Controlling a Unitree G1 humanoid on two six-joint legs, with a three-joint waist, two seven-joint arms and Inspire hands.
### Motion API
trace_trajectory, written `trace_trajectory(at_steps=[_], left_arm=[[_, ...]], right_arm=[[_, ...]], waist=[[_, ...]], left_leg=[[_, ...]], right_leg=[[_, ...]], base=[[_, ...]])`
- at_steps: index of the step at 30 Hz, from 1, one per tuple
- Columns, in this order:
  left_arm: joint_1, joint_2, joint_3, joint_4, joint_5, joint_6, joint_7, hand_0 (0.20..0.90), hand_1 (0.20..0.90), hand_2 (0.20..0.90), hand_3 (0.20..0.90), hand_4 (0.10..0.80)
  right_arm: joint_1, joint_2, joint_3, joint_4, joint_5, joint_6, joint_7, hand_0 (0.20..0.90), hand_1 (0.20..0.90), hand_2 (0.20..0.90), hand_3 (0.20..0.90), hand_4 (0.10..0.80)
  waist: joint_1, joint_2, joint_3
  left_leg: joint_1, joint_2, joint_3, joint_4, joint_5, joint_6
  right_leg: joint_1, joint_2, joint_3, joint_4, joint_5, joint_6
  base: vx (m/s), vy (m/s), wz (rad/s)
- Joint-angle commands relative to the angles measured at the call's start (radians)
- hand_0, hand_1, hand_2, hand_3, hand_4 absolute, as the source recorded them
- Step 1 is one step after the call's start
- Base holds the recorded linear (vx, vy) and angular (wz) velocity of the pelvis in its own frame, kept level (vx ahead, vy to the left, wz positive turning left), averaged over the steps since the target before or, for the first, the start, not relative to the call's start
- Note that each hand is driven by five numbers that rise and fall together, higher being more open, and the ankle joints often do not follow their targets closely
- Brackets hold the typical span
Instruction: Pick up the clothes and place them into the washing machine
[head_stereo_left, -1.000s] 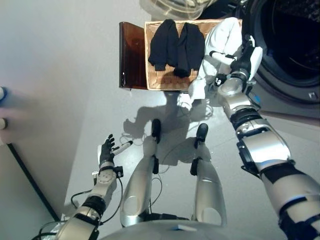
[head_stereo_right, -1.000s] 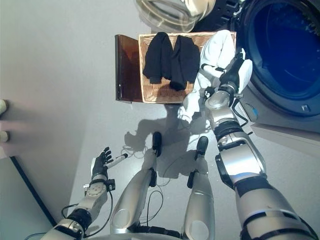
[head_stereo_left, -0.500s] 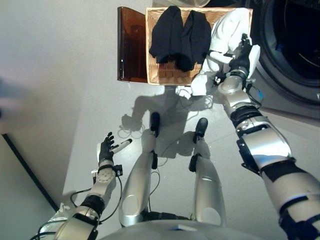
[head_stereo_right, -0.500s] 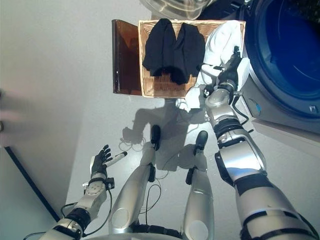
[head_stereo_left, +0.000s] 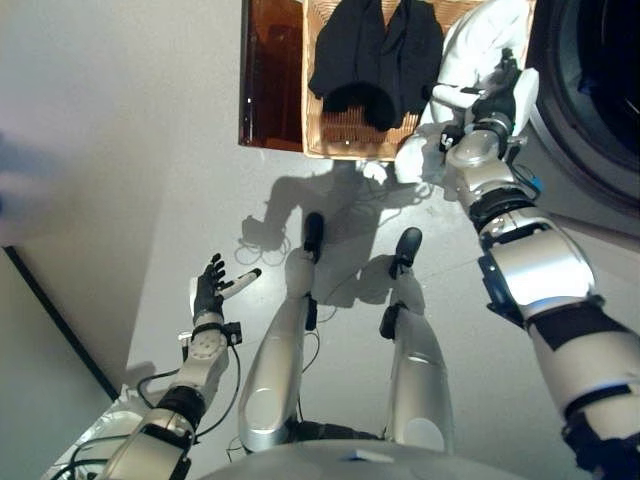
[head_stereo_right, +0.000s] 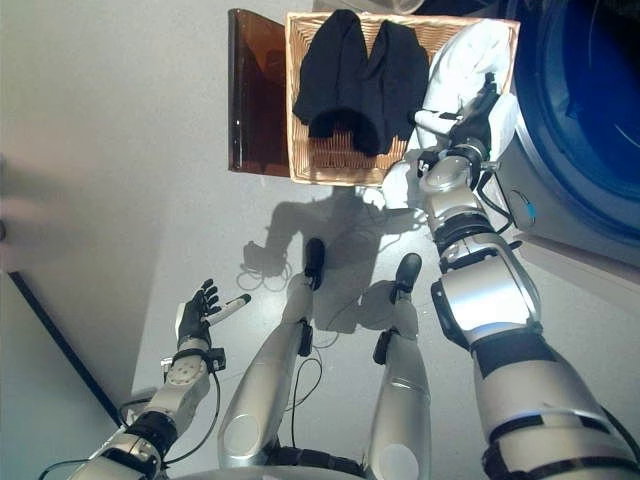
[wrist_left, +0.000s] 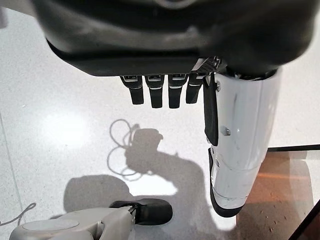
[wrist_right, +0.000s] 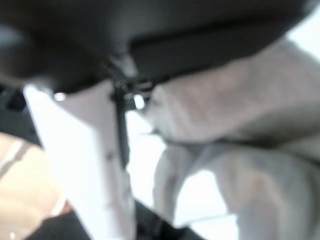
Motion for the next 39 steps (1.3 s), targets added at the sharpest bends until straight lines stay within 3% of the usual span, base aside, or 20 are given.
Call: trace_trajectory(at_steps=[1, 16, 24, 25, 27, 39], left_arm=[[0.004, 0.09, -0.017, -0.058, -0.027, -0.042, 0.026, 0.9, 0.9, 0.9, 0.9, 0.8], [0.009, 0.111, -0.023, -0.181, -0.05, -0.062, 0.003, 0.9, 0.9, 0.9, 0.9, 0.8], [0.004, 0.115, -0.014, -0.18, -0.048, -0.059, -0.011, 0.9, 0.9, 0.9, 0.9, 0.8], [0.003, 0.114, -0.012, -0.179, -0.046, -0.057, -0.011, 0.9, 0.9, 0.9, 0.9, 0.8], [0.002, 0.113, -0.012, -0.177, -0.048, -0.057, -0.012, 0.9, 0.9, 0.9, 0.9, 0.8], [0.006, 0.111, -0.019, -0.149, -0.042, -0.054, -0.008, 0.9, 0.9, 0.9, 0.9, 0.8]], right_arm=[[-0.153, -0.031, 0.093, -0.005, -0.02, -0.021, 0.044, 0.9, 0.9, 0.9, 0.9, 0.8], [-0.259, -0.175, 0.108, 0.102, -0.004, 0.014, 0.098, 0.9, 0.9, 0.9, 0.9, 0.8], [-0.294, -0.21, 0.132, 0.097, -0.001, 0.011, 0.126, 0.9, 0.9, 0.9, 0.9, 0.8], [-0.296, -0.21, 0.134, 0.094, 0.0, 0.01, 0.126, 0.7, 0.7, 0.7, 0.7, 0.657], [-0.299, -0.214, 0.137, 0.091, -0.001, 0.009, 0.12, 0.2, 0.2, 0.2, 0.2, 0.3], [-0.286, -0.191, 0.126, 0.093, -0.034, 0.008, 0.078, 0.2, 0.2, 0.2, 0.2, 0.3]], waist=[[0.048, 0.021, 0.009], [0.102, 0.075, 0.01], [0.107, 0.082, 0.01], [0.106, 0.081, 0.01], [0.104, 0.079, 0.009], [0.093, 0.076, 0.009]], left_leg=[[-0.018, -0.008, 0.019, -0.008, -0.049, -0.11], [-0.104, -0.03, -0.01, -0.008, -0.036, -0.114], [-0.105, -0.036, -0.009, -0.008, -0.034, -0.115], [-0.105, -0.036, -0.01, -0.008, -0.034, -0.115], [-0.103, -0.036, -0.009, -0.008, -0.034, -0.115], [-0.082, -0.033, -0.007, -0.008, -0.035, -0.113]], right_leg=[[-0.056, -0.046, 0.039, 0.066, -0.044, 0.043], [-0.142, -0.07, 0.028, 0.102, -0.063, 0.049], [-0.148, -0.074, 0.037, 0.103, -0.062, 0.051], [-0.148, -0.074, 0.037, 0.103, -0.061, 0.052], [-0.145, -0.074, 0.039, 0.1, -0.059, 0.052], [-0.121, -0.071, 0.042, 0.094, -0.06, 0.05]], base=[[0.006, -0.003, 0.07], [-0.006, 0.003, 0.08], [-0.002, 0.003, -0.01], [-0.007, 0.008, -0.05], [-0.003, 0.002, -0.03], [0.0, 0.0, 0.0]])
